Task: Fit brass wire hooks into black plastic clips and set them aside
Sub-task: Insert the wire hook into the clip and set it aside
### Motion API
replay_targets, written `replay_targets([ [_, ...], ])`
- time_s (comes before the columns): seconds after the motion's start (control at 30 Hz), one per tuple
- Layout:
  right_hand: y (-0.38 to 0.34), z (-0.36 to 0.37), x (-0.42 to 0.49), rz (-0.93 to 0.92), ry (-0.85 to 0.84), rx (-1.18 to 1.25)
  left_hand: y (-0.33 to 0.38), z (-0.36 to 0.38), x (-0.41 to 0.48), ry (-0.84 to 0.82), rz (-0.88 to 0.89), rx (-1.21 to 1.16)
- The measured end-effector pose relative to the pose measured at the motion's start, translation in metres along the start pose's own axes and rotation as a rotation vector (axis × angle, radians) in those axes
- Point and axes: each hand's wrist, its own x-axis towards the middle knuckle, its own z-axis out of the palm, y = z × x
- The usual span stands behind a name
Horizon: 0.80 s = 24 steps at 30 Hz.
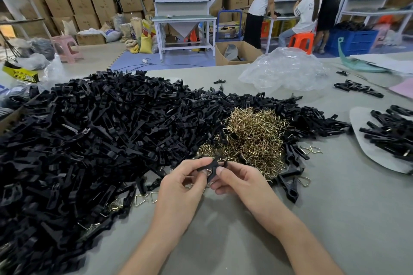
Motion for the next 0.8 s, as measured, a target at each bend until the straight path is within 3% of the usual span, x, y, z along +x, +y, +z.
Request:
replay_targets([
  [0.53,-0.0029,0.0011,-0.0026,-0.051,0.023,0.021,-0.0077,0.001,-0.0025,-0.049,0.23,0.3],
  [0.8,-0.003,0.001,-0.0023,-0.039,0.037,0.036,-0.0097,0.0024,-0.0038,-0.038,0.248,0.345],
])
